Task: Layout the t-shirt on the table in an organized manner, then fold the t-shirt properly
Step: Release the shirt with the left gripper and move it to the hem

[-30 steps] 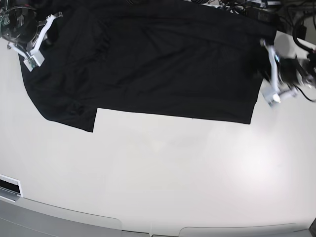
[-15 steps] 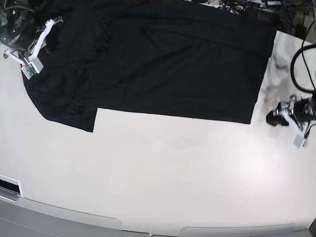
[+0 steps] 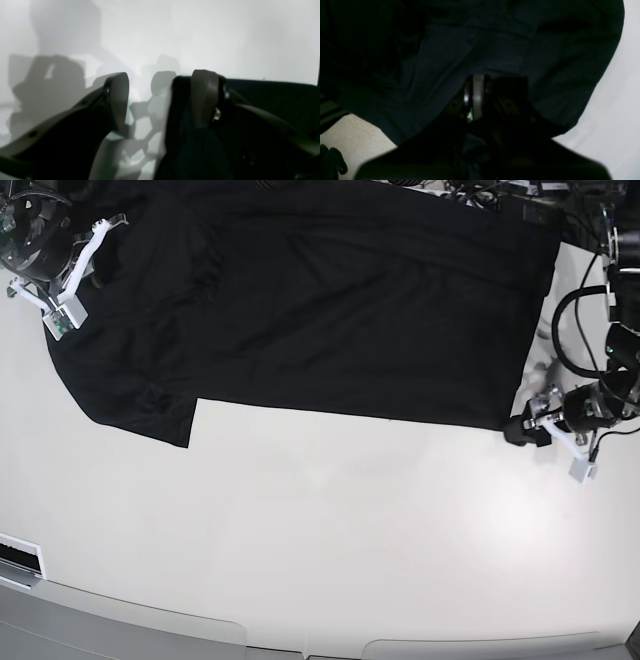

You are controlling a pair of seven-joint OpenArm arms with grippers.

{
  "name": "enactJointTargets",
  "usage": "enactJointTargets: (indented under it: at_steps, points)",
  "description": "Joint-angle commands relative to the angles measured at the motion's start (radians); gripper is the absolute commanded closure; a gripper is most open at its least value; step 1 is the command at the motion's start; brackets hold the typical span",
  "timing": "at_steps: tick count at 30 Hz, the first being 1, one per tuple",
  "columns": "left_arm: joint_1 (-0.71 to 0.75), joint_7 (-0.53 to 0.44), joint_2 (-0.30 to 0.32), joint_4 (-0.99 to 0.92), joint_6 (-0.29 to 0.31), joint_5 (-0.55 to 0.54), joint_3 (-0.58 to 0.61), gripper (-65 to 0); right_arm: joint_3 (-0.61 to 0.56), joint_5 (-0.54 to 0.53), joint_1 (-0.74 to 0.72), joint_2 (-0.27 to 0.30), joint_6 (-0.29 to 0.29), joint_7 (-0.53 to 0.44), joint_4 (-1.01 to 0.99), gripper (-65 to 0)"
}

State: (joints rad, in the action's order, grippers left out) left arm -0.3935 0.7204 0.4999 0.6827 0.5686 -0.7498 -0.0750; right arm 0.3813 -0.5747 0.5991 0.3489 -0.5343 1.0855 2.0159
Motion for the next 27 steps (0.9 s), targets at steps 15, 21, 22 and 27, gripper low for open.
enactJointTargets:
  at_steps: [15, 21, 22, 27]
  points:
    - [-0.016, 0.090, -0.029, 0.003, 0.031, -0.045, 0.144, 0.0, 0.006, 0.038, -0.029, 0.011, -0.019, -0.197, 0.018, -23.0]
    - [-0.049, 0.088, -0.031, 0.003, 0.030, -0.045, 0.144, 0.0, 0.005, 0.270, -0.102, 0.011, -0.138, -0.335, 0.018, -40.4]
    - [-0.054, 0.088, -0.032, 0.003, 0.030, -0.045, 0.144, 0.0, 0.005, 0.274, -0.118, 0.012, -0.114, -0.340, 0.018, -40.4]
    - [-0.064, 0.088, -0.034, 0.003, 0.030, -0.048, 0.144, 0.0, 0.005, 0.262, -0.210, 0.011, 0.156, -0.253, -0.003, -40.5]
